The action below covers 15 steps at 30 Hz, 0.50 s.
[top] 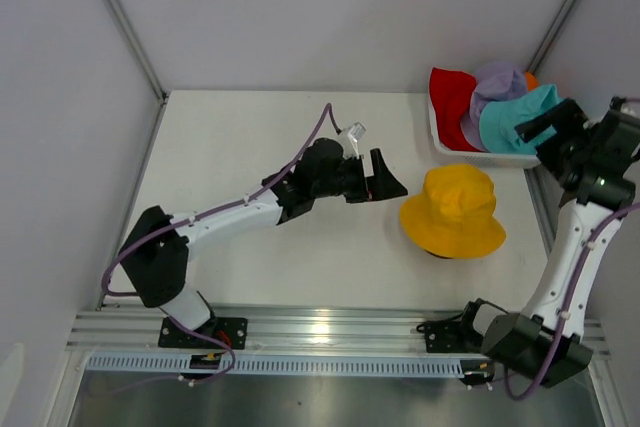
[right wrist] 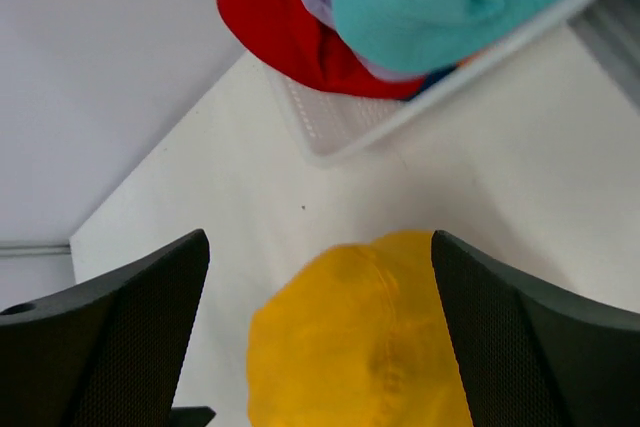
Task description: Stack the hats
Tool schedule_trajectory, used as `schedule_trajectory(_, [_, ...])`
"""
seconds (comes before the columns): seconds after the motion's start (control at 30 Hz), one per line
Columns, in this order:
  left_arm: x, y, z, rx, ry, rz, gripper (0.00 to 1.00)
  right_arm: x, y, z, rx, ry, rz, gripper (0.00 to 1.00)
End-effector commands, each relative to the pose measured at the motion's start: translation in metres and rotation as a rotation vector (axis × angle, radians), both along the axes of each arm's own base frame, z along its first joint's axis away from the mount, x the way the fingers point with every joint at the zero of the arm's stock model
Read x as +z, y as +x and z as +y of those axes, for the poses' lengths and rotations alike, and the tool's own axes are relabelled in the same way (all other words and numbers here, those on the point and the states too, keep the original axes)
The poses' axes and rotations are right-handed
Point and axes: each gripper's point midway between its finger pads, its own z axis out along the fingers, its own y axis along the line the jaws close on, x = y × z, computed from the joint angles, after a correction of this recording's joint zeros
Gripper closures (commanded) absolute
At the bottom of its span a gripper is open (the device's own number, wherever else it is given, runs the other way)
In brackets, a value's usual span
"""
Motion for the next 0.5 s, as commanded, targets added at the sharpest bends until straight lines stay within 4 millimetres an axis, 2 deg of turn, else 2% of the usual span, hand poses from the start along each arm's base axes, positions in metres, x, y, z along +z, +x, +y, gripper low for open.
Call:
schedule_trajectory(0.0, [0.043,0.01,0.009,-0.01,0.031,-0.231,0.0,0.057,0.044,-0.011,0.084,-0.226,-0.078,0.05])
schedule_trajectory(0.03, [0.048,0.013,0.014,-0.015,0.058,-0.276,0.0,0.06,0.053,-0.012,0.081,-0.254,-0.059,0.05])
schedule_trajectory(0.07, [0.051,0.014,0.018,-0.014,0.073,-0.296,0.01,0.086,0.064,-0.01,0.062,-0.306,-0.094,0.05])
schedule_trajectory(0.1, [0.052,0.016,0.026,-0.005,0.102,-0.309,0.0,0.071,0.087,-0.015,0.084,-0.31,-0.045,0.04])
schedule_trajectory(0.13, [0.059,0.019,0.031,-0.007,0.118,-0.35,0.01,0.071,0.099,-0.017,0.088,-0.315,-0.039,0.04])
schedule_trajectory(0.17, [0.061,0.02,0.035,-0.007,0.131,-0.363,0.0,0.089,0.109,-0.021,0.075,-0.338,-0.069,0.05])
schedule_trajectory(0.2, [0.062,0.02,0.04,-0.006,0.144,-0.374,0.01,0.085,0.118,-0.028,0.065,-0.344,-0.049,0.05])
schedule_trajectory(0.23, [0.066,0.023,0.05,0.006,0.164,-0.397,0.0,0.057,0.136,-0.039,0.06,-0.333,0.035,0.05])
schedule_trajectory(0.27, [0.067,0.024,0.056,0.02,0.175,-0.406,0.01,0.05,0.142,-0.052,0.019,-0.353,0.077,0.05])
schedule_trajectory(0.3, [0.066,0.026,0.062,0.034,0.191,-0.411,0.0,0.059,0.148,-0.061,-0.004,-0.375,0.074,0.05])
schedule_trajectory(0.33, [0.071,0.029,0.072,0.06,0.204,-0.43,0.0,0.028,0.157,-0.069,-0.006,-0.357,0.17,0.06])
schedule_trajectory(0.37, [0.069,0.03,0.077,0.07,0.215,-0.432,0.01,0.022,0.158,-0.082,-0.053,-0.375,0.208,0.06])
schedule_trajectory(0.47, [0.072,0.035,0.092,0.105,0.23,-0.452,0.01,-0.001,0.168,-0.099,-0.091,-0.386,0.262,0.07])
